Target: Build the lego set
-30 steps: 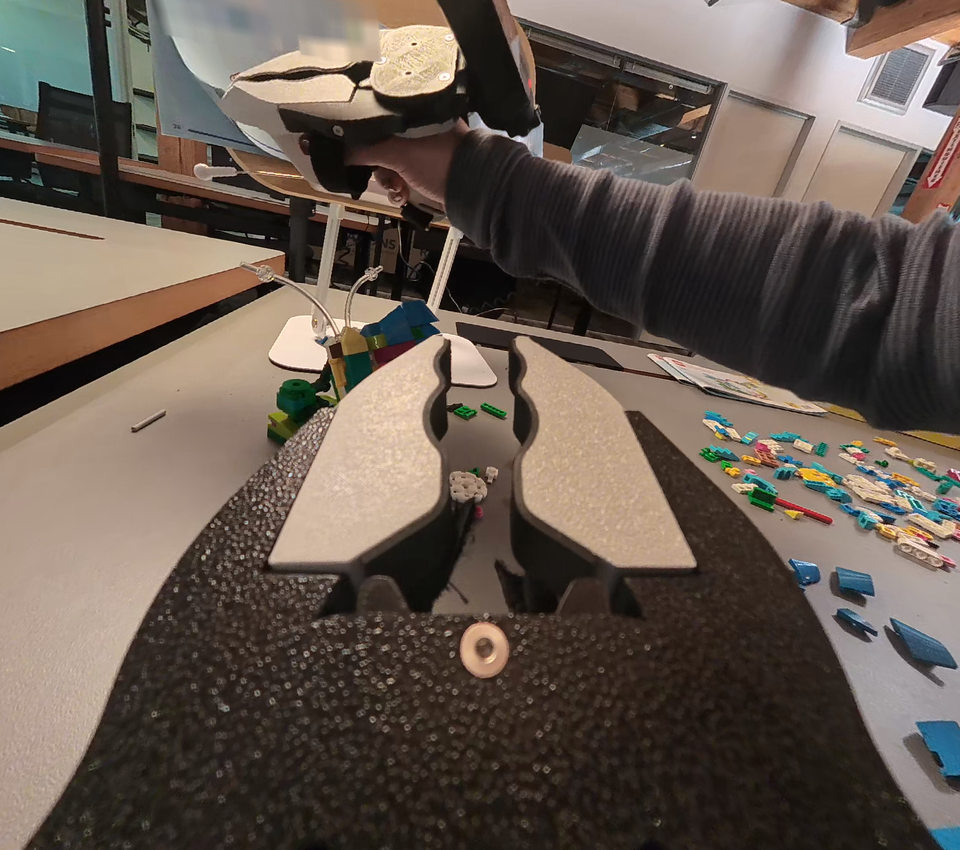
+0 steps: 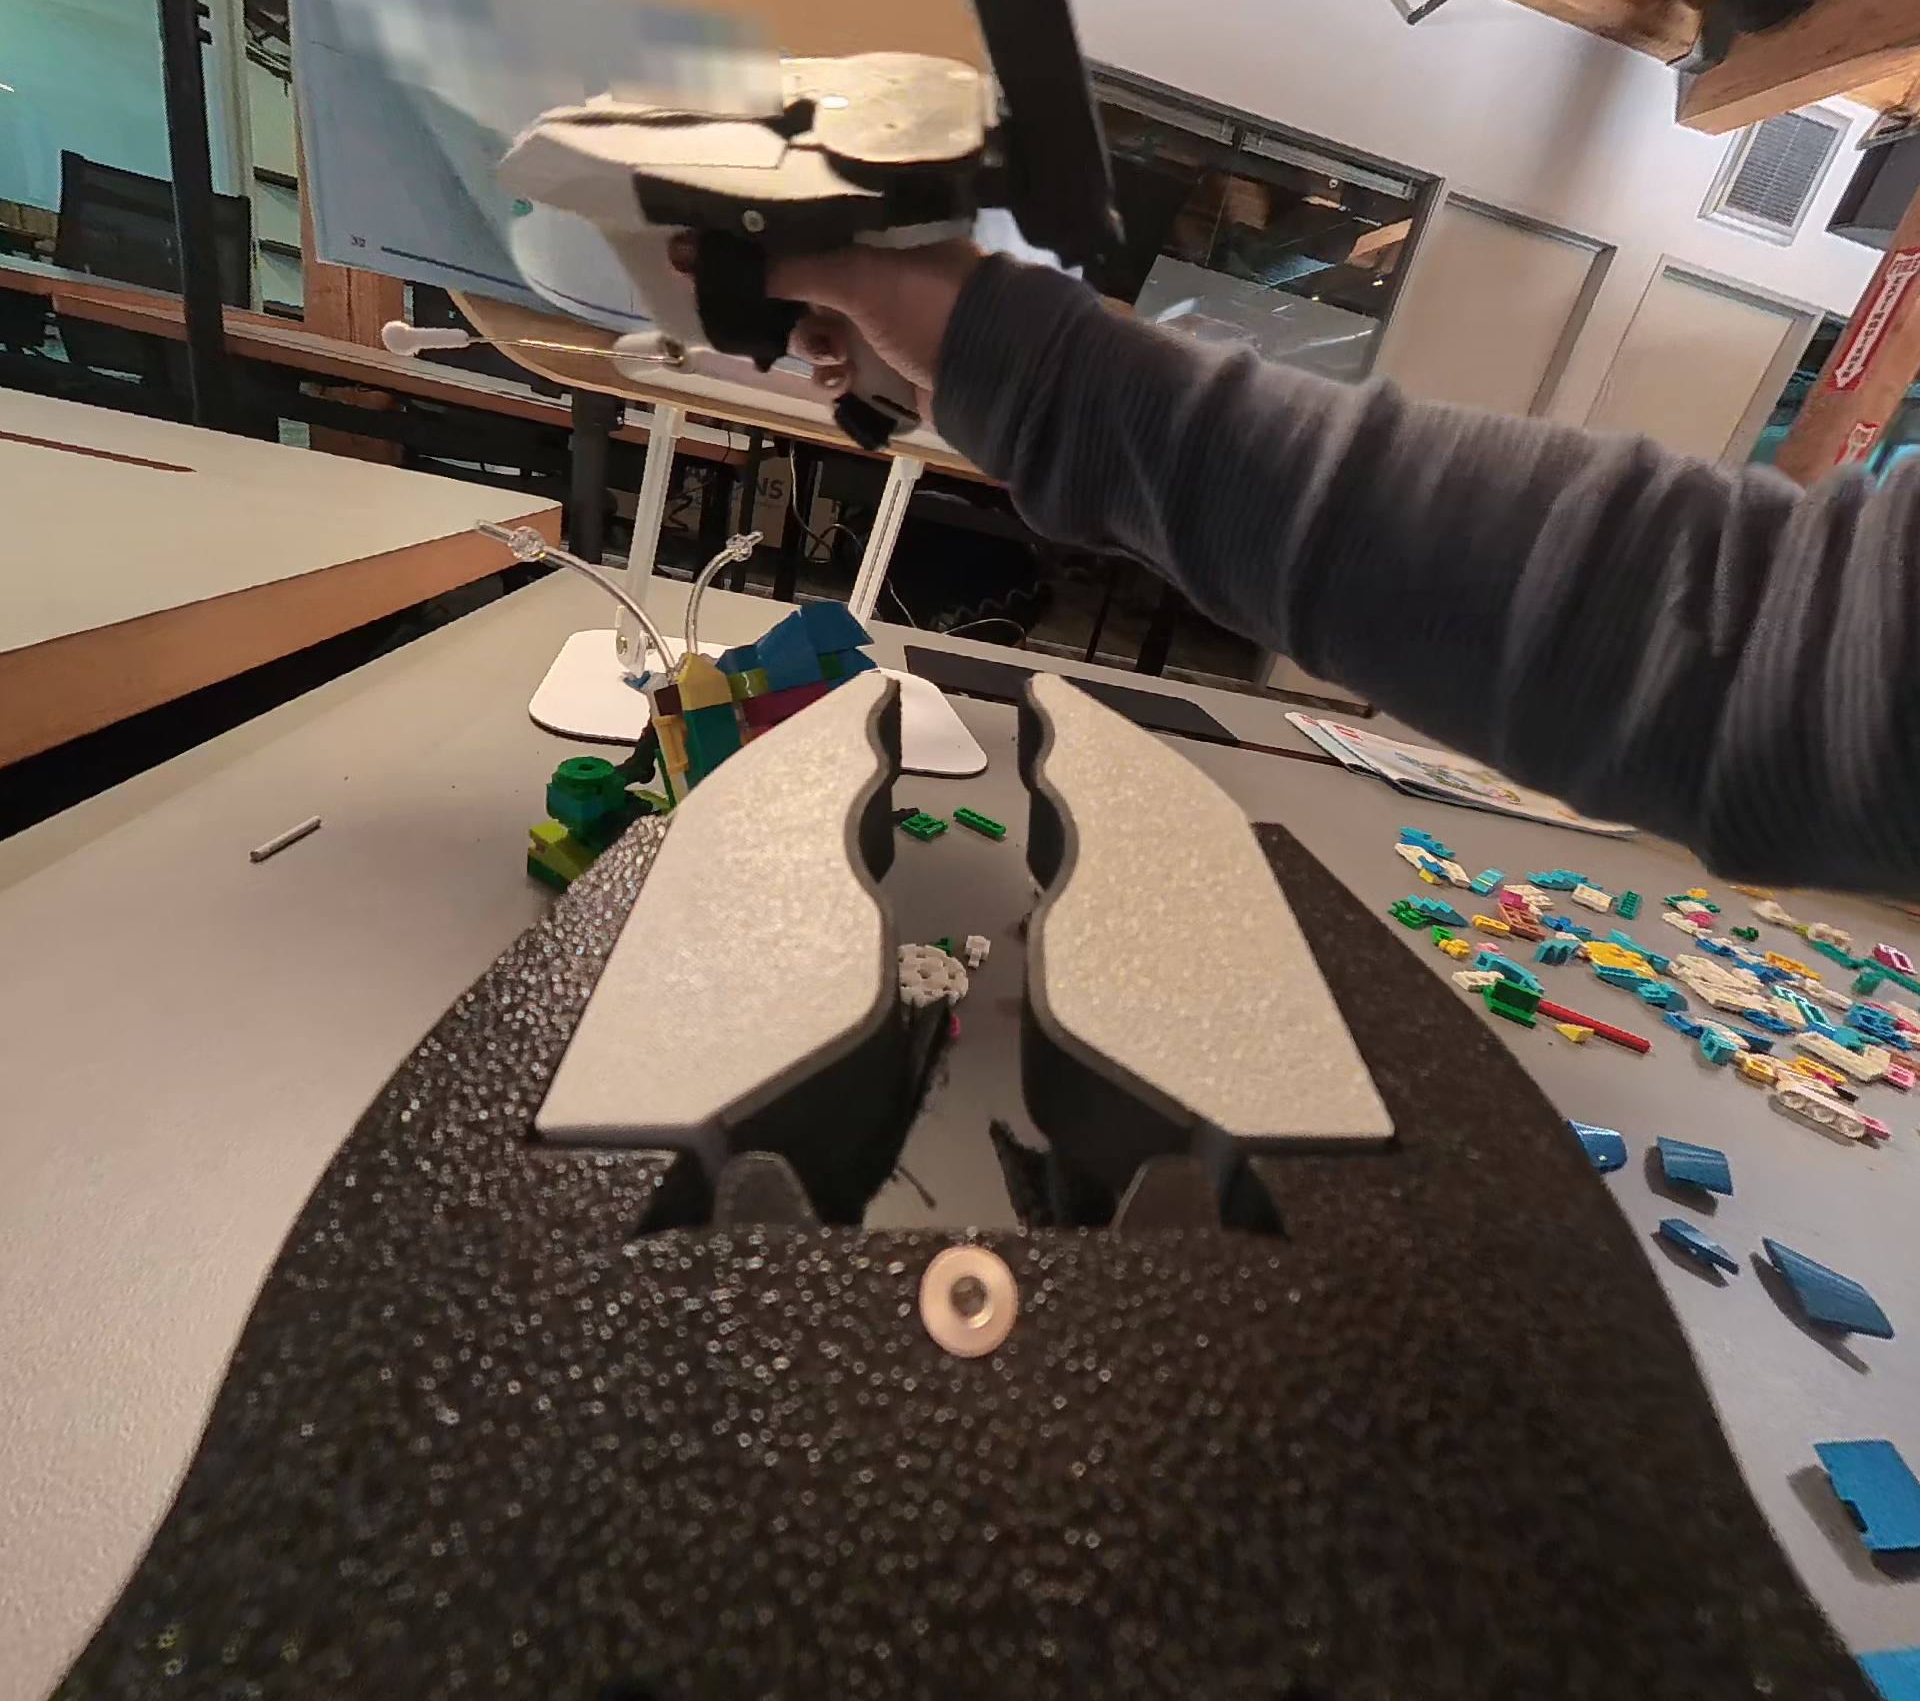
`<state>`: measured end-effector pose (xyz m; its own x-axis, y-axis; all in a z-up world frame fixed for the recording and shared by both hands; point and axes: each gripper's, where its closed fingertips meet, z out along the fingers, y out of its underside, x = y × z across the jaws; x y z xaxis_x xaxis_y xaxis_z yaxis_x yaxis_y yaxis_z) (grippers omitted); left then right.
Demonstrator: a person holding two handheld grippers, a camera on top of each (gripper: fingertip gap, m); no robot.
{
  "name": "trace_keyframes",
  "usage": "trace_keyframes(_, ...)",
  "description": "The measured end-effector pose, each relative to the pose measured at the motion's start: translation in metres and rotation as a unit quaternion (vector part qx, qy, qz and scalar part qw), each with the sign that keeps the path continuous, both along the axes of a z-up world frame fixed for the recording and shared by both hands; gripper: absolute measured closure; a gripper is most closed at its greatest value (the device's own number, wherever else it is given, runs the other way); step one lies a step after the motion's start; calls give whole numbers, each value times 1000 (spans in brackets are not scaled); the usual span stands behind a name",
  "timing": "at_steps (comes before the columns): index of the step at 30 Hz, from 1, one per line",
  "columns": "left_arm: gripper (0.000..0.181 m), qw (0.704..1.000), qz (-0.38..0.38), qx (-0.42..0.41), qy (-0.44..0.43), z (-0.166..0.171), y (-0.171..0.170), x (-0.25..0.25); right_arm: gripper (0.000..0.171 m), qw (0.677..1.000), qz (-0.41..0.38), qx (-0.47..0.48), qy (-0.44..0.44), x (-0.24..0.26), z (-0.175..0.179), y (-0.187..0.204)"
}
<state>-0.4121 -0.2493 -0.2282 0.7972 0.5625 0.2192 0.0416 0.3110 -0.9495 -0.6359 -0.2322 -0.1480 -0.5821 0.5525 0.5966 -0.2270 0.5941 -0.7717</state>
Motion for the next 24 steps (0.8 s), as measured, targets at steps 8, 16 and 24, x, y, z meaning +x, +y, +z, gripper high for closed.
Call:
trace_keyframes(8,160,1000,2,4,-3,0,-2,-1,171,954,-190,-149,175,53,45,113)
trace_keyframes(16,160,1000,5,-1,2,0,-2,0,171,873,-365,-260,192,93,27,214)
trace_keyframes(24,160,1000,3,-1,2,-1,-2,1,171,848,-415,-277,177,101,9,240)
